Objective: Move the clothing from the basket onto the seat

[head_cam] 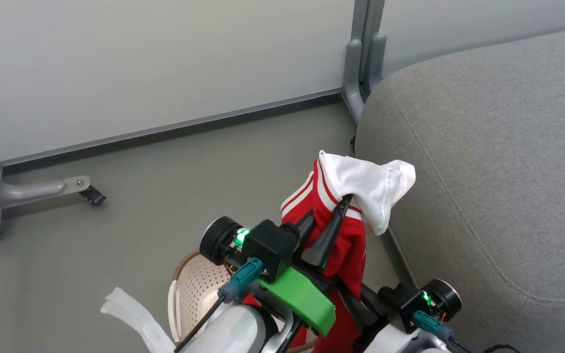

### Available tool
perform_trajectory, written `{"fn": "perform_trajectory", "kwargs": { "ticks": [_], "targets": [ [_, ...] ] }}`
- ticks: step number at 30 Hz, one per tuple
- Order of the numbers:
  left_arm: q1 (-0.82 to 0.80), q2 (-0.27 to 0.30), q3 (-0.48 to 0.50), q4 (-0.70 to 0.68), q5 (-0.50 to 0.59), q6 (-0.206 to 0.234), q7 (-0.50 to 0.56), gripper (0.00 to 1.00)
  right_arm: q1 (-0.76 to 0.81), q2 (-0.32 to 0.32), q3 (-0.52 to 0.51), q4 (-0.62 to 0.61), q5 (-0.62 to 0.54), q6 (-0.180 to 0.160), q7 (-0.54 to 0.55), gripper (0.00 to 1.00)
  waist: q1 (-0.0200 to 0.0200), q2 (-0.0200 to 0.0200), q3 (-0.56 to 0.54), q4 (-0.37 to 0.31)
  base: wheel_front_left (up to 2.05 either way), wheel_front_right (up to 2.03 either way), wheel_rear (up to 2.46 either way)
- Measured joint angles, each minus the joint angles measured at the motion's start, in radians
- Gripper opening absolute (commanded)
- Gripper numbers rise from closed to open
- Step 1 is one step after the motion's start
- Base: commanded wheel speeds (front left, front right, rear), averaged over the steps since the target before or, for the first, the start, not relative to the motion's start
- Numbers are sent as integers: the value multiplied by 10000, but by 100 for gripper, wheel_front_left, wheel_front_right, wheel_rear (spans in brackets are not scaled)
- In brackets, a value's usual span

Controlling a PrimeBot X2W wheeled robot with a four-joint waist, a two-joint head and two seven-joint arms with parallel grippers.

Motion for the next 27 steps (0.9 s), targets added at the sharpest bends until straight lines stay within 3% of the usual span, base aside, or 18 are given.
{"fn": "perform_trajectory", "kwargs": {
  "ticks": [7, 8, 9, 27],
  "targets": [
    [17, 121, -17, 173, -2, 69, 81, 0, 156, -102, 44, -105, 130, 0, 0, 0, 0, 0, -72, -34, 0, 0, 0],
    [16, 155, -48, 184, 6, 67, 88, 29, 171, -109, 42, -111, 140, 0, 0, 0, 0, 0, -82, -38, 0, 0, 0],
    [16, 190, -71, 186, 23, 63, 86, 100, 188, -119, 40, -119, 144, 0, 0, 0, 0, 0, -92, -40, 0, 0, 0],
    [24, 430, -38, 226, 12, 159, -274, 100, 244, -182, -594, -410, 146, 0, 2, 0, 1, 0, -9, -295, 0, 0, 0]
  ]
}}
